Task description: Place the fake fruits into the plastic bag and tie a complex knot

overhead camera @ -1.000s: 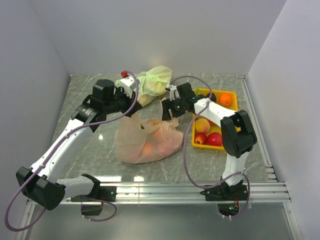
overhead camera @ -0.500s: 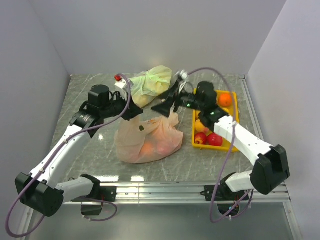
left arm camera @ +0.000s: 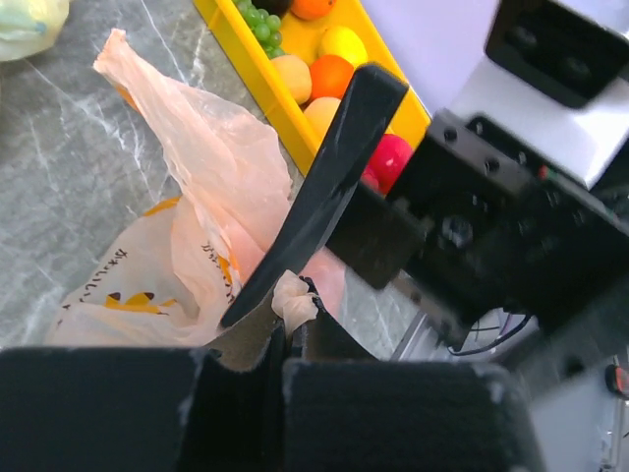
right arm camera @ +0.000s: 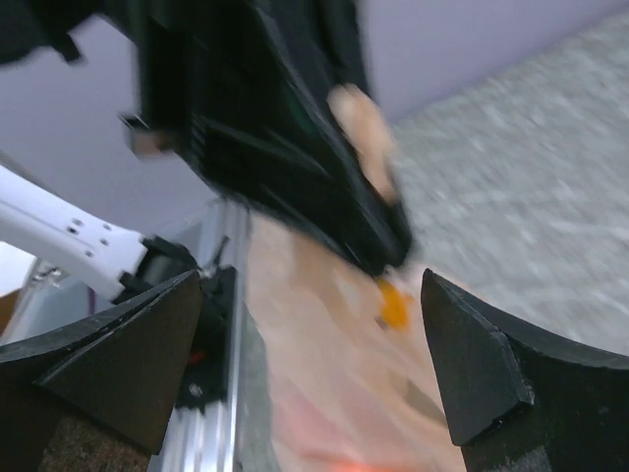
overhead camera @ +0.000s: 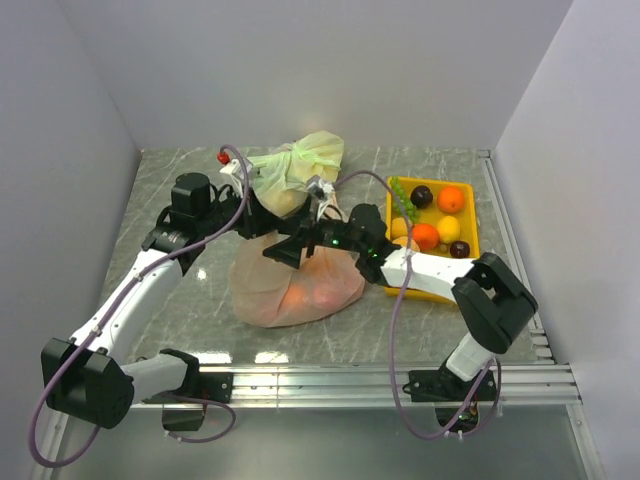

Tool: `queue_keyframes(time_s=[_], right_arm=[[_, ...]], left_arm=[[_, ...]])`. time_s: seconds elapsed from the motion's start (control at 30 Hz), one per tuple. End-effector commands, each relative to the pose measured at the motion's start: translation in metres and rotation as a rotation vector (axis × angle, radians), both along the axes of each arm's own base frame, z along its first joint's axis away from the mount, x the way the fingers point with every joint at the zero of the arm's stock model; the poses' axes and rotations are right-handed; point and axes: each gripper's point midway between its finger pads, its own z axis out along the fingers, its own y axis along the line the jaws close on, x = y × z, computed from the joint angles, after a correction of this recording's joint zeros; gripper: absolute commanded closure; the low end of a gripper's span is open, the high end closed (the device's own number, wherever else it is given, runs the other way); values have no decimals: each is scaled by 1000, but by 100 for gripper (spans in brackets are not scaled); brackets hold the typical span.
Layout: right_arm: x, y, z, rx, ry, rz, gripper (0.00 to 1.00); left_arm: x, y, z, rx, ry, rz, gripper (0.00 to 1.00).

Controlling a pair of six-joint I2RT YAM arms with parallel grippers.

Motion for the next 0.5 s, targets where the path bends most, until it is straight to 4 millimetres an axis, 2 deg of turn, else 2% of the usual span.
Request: queue_keyframes(time_s=[0.0, 0.13, 0.27, 0.37, 0.47], right_arm=[[-2, 23, 39, 135, -80, 1, 1], [-16, 44, 12, 115, 3, 8, 1], [-16, 58, -35, 43, 81, -53, 1], [-19, 60, -68, -15, 172, -66, 2], [-21, 54, -104, -100, 250, -92, 5]], left_arm=[[1, -6, 9, -53, -18, -18, 100], [7, -8, 15, -75, -20, -6, 100], [10, -9, 23, -100, -26, -5, 100], [11, -8, 22, -86, -36, -3, 100], [11, -5, 21, -77, -46, 4, 100]])
